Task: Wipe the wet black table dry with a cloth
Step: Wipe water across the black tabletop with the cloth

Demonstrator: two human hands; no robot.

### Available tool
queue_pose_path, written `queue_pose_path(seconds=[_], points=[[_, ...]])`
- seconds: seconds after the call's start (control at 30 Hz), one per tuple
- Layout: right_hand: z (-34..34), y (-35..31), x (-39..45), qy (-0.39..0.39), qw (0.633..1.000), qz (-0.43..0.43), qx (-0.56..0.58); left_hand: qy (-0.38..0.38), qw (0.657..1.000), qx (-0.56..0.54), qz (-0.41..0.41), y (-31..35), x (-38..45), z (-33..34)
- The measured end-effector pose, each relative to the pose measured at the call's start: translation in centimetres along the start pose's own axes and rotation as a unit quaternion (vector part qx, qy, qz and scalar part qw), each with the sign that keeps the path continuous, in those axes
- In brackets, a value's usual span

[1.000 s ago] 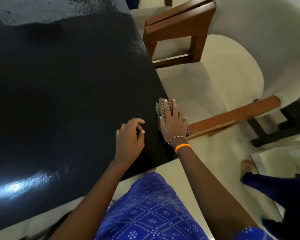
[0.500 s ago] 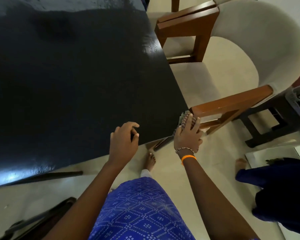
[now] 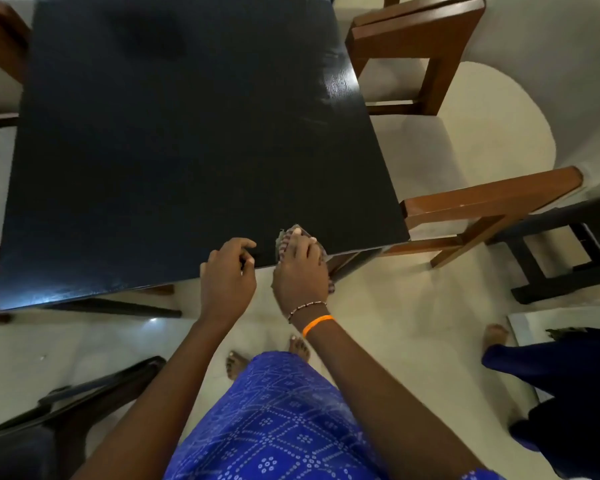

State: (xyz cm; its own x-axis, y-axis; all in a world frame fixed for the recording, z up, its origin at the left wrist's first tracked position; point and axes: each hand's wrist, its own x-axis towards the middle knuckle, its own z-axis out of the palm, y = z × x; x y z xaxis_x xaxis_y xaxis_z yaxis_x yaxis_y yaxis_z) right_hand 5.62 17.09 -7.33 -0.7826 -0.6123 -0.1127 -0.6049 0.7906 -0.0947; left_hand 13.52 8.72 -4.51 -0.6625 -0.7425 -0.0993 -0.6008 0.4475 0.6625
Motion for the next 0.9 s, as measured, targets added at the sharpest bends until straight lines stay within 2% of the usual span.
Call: queue_pose_path(seconds=[0.1,0.27,0.33,0.4,0.47,0.53,0.6,0.73,0.8,0.9], points=[[0.6,3.9,0.3,0.035,0.998,-0.041,-0.042,-0.013,1.0,0.009,0.002,0.9,-0.4,0.7],[0.3,13.3,2.2,0.068,0.997,0.043,0.02,-0.013,1.0,0.012,0.01,2.5,-1.6,2.2],[0.0,16.5,3.0,0.11,0.989,0.071,0.062,-0.02,1.0,0.001,0.015,3.0,-2.0,3.0],[-0.3,18.3,3.5,0.157,0.959,0.139,0.19,-0.025,0.999,-0.02,0.016,3.6,-2.5,3.7],[-0.3,18.9,3.6,0.211,0.9,0.213,0.318,-0.031,0.998,-0.056,0.006,4.1,-3.0,4.1],[-0.2,17.9,3.0,0.251,0.856,0.238,0.384,-0.035,0.995,-0.097,-0.015,4.3,-3.4,4.2],[0.2,16.1,2.7,0.276,0.827,0.233,0.431,-0.033,0.992,-0.114,-0.032,4.0,-3.4,4.2],[0.3,11.3,3.4,0.291,0.746,0.317,0.508,-0.014,0.988,-0.145,-0.054,2.5,-3.3,3.5],[0.5,7.9,2.8,0.275,0.741,0.318,0.523,-0.004,0.985,-0.158,-0.066,1.3,-3.3,3.0],[1.7,2.3,1.1,0.25,0.766,0.28,0.521,0.012,0.98,-0.179,-0.084,-0.8,-3.5,1.7]])
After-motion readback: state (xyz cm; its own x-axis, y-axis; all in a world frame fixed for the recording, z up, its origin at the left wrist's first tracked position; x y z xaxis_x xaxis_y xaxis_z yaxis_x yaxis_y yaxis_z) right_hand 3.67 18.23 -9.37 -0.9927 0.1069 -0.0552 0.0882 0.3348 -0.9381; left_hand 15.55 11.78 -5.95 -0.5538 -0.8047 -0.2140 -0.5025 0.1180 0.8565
